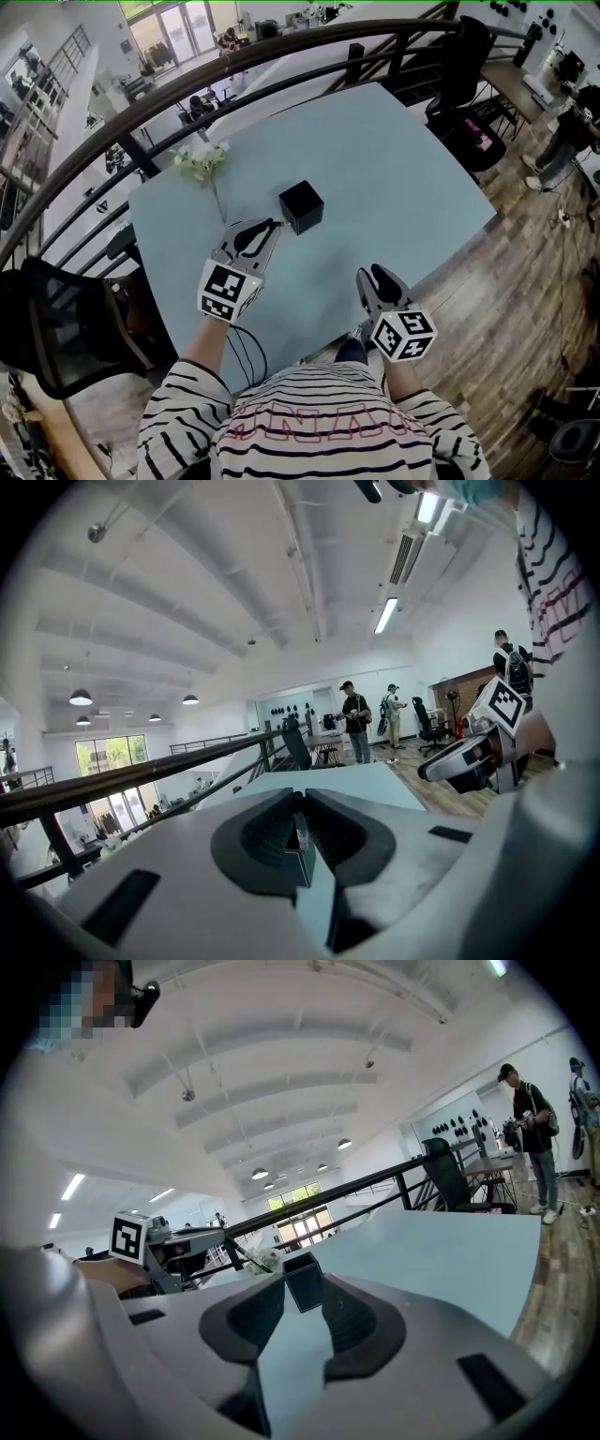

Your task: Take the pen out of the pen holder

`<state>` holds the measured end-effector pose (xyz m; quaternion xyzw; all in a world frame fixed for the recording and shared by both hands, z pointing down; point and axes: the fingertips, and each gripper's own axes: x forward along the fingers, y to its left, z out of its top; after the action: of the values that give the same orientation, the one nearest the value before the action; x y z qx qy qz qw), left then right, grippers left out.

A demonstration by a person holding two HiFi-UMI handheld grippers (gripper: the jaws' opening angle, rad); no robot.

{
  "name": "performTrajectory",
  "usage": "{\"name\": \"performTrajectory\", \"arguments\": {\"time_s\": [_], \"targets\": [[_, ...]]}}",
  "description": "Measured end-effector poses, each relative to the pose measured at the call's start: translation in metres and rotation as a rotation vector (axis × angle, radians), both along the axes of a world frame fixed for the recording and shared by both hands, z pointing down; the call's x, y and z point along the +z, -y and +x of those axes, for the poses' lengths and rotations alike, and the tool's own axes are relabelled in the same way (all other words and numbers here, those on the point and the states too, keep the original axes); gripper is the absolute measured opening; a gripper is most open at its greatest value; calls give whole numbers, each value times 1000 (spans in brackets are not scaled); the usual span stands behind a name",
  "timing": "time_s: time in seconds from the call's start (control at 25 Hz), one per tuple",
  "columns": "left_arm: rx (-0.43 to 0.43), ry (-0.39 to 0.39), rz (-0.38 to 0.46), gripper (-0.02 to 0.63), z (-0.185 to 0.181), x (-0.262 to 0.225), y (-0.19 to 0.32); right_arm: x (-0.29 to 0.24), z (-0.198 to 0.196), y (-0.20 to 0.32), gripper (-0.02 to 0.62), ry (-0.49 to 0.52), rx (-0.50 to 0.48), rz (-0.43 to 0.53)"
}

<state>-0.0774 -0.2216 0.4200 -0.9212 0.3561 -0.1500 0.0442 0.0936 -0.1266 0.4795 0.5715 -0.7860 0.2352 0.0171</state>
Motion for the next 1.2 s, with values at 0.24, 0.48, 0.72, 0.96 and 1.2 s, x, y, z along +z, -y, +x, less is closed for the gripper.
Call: {"name": "performTrajectory", "arguments": {"time_s": [0.24, 0.48, 0.72, 0.96, 1.2], "targets": [[-12, -23, -1, 57, -23, 3, -35, 0, -20, -18, 106, -5, 9, 19], [-19, -33, -11, 57, -44, 9, -66, 1, -40, -37, 80, -11, 19, 32], [-30, -44, -48, 57, -59, 23, -92, 5, -54, -52, 61, -21, 16, 23], [-29, -45, -71, 57, -66, 36, -111, 15, -64, -66, 45, -37, 17, 6], [-29, -45, -95, 57, -67, 46, -123, 21, -67, -72, 34, -63, 24, -8]]}}
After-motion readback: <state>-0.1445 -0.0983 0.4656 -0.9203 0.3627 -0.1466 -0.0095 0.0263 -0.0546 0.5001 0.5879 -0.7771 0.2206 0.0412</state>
